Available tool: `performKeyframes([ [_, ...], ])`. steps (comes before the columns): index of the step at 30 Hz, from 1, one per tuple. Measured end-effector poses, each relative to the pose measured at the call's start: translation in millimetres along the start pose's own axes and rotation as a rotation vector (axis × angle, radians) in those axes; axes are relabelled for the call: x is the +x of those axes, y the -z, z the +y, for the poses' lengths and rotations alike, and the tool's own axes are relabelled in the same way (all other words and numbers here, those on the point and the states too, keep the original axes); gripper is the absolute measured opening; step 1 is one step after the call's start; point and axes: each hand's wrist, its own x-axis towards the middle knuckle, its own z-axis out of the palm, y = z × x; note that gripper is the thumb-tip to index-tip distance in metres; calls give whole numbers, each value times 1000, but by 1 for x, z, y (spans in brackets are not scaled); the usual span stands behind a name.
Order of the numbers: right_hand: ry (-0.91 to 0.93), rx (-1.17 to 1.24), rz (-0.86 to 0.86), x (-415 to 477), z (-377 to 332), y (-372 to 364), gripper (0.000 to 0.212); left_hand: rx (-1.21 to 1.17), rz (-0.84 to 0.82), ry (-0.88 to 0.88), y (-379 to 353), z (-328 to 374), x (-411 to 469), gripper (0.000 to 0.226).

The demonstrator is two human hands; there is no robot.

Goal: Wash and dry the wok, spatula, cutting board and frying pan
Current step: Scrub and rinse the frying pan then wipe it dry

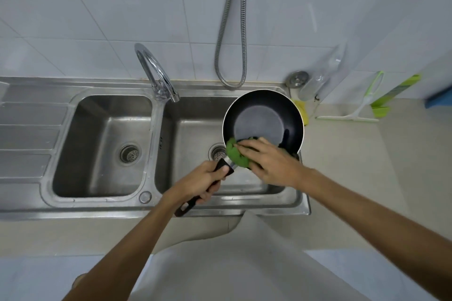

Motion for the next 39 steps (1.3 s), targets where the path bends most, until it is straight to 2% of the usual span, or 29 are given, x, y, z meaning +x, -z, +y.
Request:
performKeyframes([
  [2, -185, 199, 148, 16, -17, -12, 46, -26, 18, -5, -19, -5, 2, 37],
  [4, -349, 296, 320, 41, -25, -16, 41, -32, 75, -4, -32, -7, 5, 32],
  [7, -532, 175, 455, 76, -21, -8, 32, -6, 118, -6, -41, -8, 7, 31],
  [9, -585, -78, 419, 87, -7, 3, 27, -4, 133, -19, -42, -12, 5, 33],
  [11, -556, -268, 335, 86, 11, 13, 32, 15, 174, -27, -37, -13, 3, 33],
  [15, -446, -518, 184, 64, 37, 19, 44, 30, 195, -46, -21, -10, 5, 32],
  [18, -499, -659, 34, 50, 34, 24, 36, 2, 173, -37, -16, -13, 7, 34],
  [21, -547, -694, -123, 23, 14, 22, 32, -29, 149, -31, -13, -17, 11, 40],
  [24, -565, -497, -280, 8, -21, 9, 29, -78, 140, -12, -18, -17, 14, 42],
  [27, -635, -48, -220, 17, -48, -4, 31, -58, 123, 16, -35, -17, 16, 35],
  [29, -668, 198, -49, 32, -52, -8, 32, -48, 108, 46, -46, -20, 14, 28],
  [32, -750, 340, 249, 59, -42, -14, 30, -32, 102, 52, -61, -20, 7, 31],
  [34, -755, 226, 340, 70, -24, -13, 30, 20, 130, 6, -65, -19, 6, 39],
  [35, -730, 96, 323, 71, -13, -11, 35, 37, 149, -4, -63, -19, 5, 40],
  [37, -647, -171, 202, 62, 12, -8, 58, 52, 173, -3, -54, -21, 4, 40],
  [39, -595, -307, 119, 49, 30, -6, 81, 36, 156, 4, -44, -24, 3, 40],
])
